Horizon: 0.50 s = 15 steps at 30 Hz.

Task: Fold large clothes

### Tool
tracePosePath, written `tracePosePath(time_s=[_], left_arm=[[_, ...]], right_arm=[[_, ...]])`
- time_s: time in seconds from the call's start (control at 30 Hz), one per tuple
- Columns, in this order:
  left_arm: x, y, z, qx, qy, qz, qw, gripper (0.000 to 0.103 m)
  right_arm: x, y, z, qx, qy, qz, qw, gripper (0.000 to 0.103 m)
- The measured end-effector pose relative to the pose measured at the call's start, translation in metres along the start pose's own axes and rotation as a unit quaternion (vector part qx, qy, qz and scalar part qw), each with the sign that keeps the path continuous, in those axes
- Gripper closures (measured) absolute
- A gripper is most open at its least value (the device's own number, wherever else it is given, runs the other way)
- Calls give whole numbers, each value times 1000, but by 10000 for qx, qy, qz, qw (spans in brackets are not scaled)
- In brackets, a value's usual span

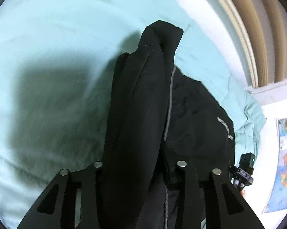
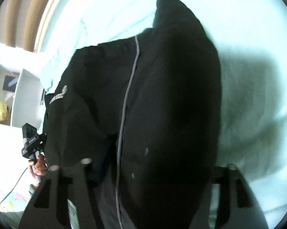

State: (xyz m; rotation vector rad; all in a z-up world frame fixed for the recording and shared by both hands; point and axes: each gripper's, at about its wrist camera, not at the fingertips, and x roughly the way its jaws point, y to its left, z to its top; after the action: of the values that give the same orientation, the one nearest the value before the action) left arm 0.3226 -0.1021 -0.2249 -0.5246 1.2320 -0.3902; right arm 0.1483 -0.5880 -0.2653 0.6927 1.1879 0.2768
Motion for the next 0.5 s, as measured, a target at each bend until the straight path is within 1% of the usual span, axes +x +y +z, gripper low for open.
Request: tracePosePath(time_s=[0.07, 0.1, 0.13, 0.2, 0.23, 0.3, 0.33, 0.4, 0.43, 0.47, 0.5], left_arm=[[-16, -13, -9, 164, -196, -80, 9996, 75], [-25, -15, -11, 174, -266, -188, 9993, 77], [-40, -20, -17, 99, -389, -431, 9983, 78], [-62, -26, -28, 35, -600, -718, 9956, 80], [-71, -31, -34, 91, -670, -722, 9951, 80], [-95, -48, -55, 376, -821, -593, 9941, 80], [-102, -52, -60, 421, -853, -623, 9935, 80], [-129, -61, -80, 553, -951, -761, 9910, 80], [-144, -68, -92, 669, -1021, -796, 9893, 81], [-158, -66, -97, 748, -1057, -810, 9883, 81], [-177, -69, -110, 880, -1124, -814, 9864, 81]], right_arm=[[-11, 9, -4, -133, -102, -16, 9999, 61], [-18, 16, -7, -223, -182, -25, 9996, 62], [-28, 24, -12, -275, -303, 29, 9992, 63], [-46, 36, -20, -308, -518, 195, 9980, 69], [-58, 44, -27, -339, -649, 263, 9970, 70], [-76, 60, -44, -456, -799, 299, 9953, 73], [-82, 67, -52, -531, -823, 280, 9948, 73], [-97, 86, -74, -746, -858, 213, 9933, 74], [-104, 92, -84, -809, -871, 206, 9927, 74], [-112, 98, -93, -855, -888, 212, 9921, 74], [-124, 105, -108, -905, -926, 219, 9913, 74]])
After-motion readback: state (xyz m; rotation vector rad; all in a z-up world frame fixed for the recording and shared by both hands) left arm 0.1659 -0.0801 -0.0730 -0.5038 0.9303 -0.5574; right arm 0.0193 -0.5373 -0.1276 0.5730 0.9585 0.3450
